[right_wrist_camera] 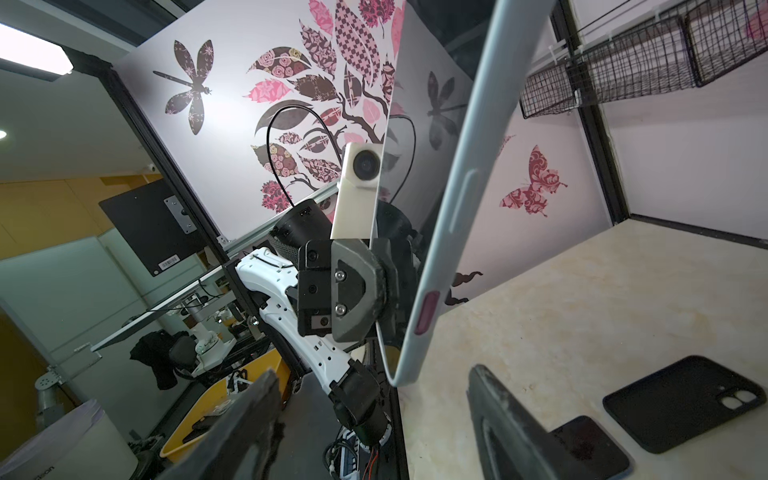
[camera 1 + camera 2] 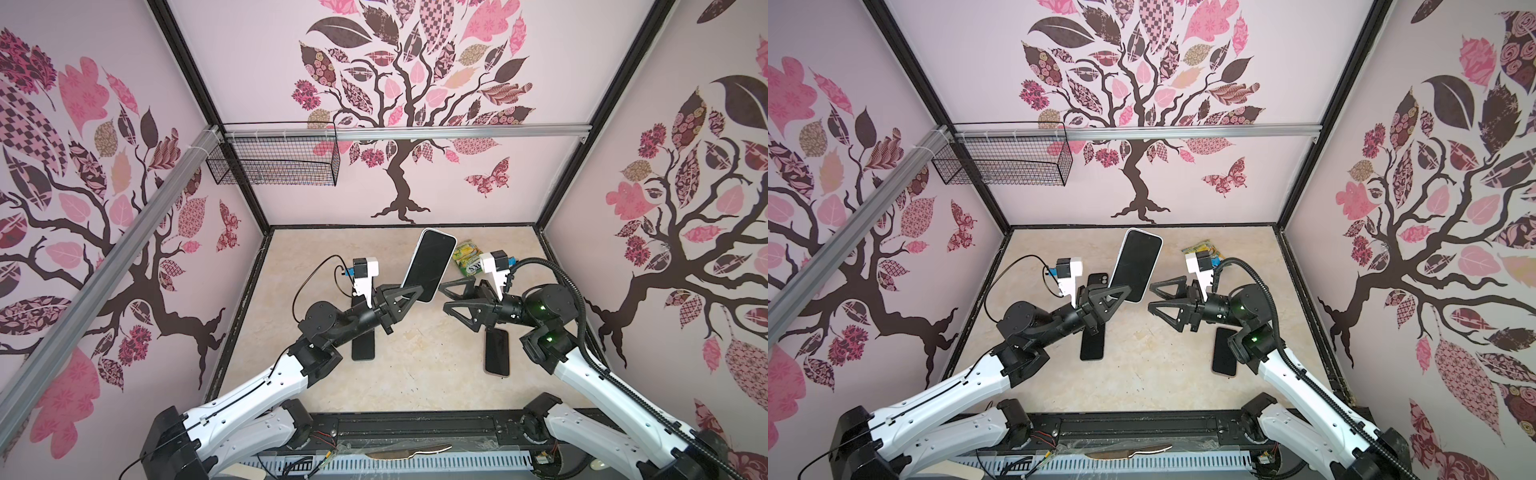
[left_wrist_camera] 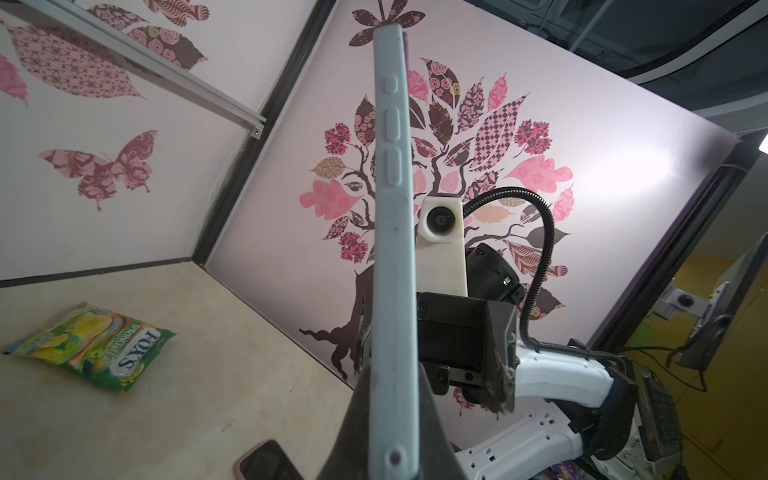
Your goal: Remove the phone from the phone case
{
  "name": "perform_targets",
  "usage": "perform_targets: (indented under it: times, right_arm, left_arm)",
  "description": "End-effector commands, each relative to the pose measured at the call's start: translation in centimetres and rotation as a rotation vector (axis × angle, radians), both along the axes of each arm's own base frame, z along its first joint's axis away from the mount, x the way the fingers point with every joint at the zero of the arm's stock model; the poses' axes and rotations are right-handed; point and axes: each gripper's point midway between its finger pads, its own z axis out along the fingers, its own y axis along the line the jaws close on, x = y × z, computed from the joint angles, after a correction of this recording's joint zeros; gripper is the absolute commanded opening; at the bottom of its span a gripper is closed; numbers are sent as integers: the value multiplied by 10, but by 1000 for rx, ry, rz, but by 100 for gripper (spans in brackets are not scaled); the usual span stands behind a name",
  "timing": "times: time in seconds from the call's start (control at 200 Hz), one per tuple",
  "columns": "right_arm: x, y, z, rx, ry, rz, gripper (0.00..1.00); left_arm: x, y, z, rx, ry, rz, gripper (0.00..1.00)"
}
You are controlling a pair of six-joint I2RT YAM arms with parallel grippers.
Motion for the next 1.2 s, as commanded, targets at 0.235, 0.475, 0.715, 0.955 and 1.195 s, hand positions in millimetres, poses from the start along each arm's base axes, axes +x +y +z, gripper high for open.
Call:
perform_targets:
  times: [0.235,0.475,0.715,0.955,1.195]
  right_arm:
    - [-21,3,25,45,-94,92,52]
    - [-23,-2,29,49,-120,50,43]
    - [-23,-1,27,41,-115,59,36]
    - [-23,-2,31,43,-113,50,34]
    - [-23,-2,31,42,-107,52,31]
  left_arm:
    - [-30,-10,51,-107,-80,-182,0]
    - [-29,-10,48,-121,-71,-181,0]
    - [-29,-13,47,-113,-72,-191,0]
    - [-35,-14,45,-101,-80,-216,0]
    - [-37,-18,44,-96,-80,-234,0]
